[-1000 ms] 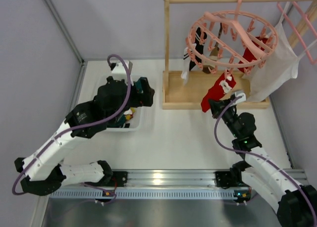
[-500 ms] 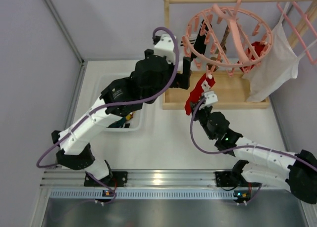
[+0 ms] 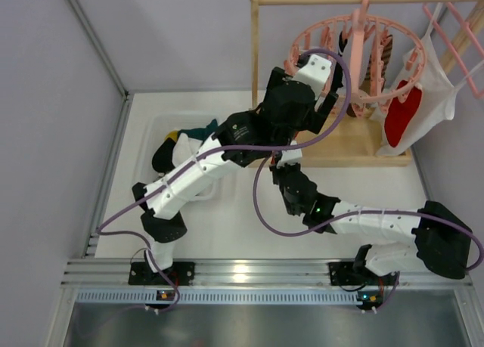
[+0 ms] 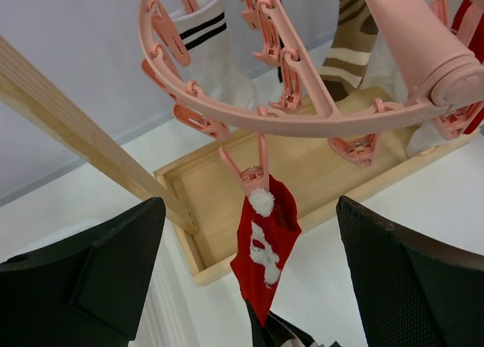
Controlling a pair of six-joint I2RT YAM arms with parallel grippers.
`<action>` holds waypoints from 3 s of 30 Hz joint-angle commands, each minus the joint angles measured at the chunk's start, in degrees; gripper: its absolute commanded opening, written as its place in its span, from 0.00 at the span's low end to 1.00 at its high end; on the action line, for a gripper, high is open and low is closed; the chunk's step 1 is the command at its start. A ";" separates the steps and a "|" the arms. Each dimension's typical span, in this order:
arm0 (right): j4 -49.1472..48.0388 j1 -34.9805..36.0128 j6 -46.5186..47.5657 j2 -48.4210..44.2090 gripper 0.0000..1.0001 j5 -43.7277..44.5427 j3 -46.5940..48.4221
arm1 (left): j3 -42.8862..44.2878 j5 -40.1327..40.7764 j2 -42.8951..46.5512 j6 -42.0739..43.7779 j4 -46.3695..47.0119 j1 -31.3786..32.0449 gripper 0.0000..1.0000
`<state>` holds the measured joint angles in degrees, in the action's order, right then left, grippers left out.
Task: Remove the socks clipped to the hanger
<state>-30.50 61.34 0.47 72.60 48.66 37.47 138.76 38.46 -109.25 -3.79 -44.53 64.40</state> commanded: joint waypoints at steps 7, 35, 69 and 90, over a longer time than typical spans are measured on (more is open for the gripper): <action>-0.52 2.03 0.85 1.23 0.00 2.22 3.57 | 2.66 0.75 -3.68 3.97 4.89 -1.56 0.90; -0.96 4.40 1.20 5.36 0.00 0.47 5.94 | 2.92 -3.48 -8.61 3.26 10.96 -5.95 0.56; 0.09 0.72 -7.41 -11.86 0.00 -22.37 -12.95 | -16.66 2.48 11.75 -3.59 12.01 -6.48 0.98; 14.23 -4.39 -4.61 26.41 0.00 -56.82 36.90 | -61.67 11.37 56.76 -19.59 -6.44 -28.62 0.98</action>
<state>-21.17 58.13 -4.99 92.31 -0.54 63.11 79.55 49.82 -54.35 -23.03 -47.13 37.95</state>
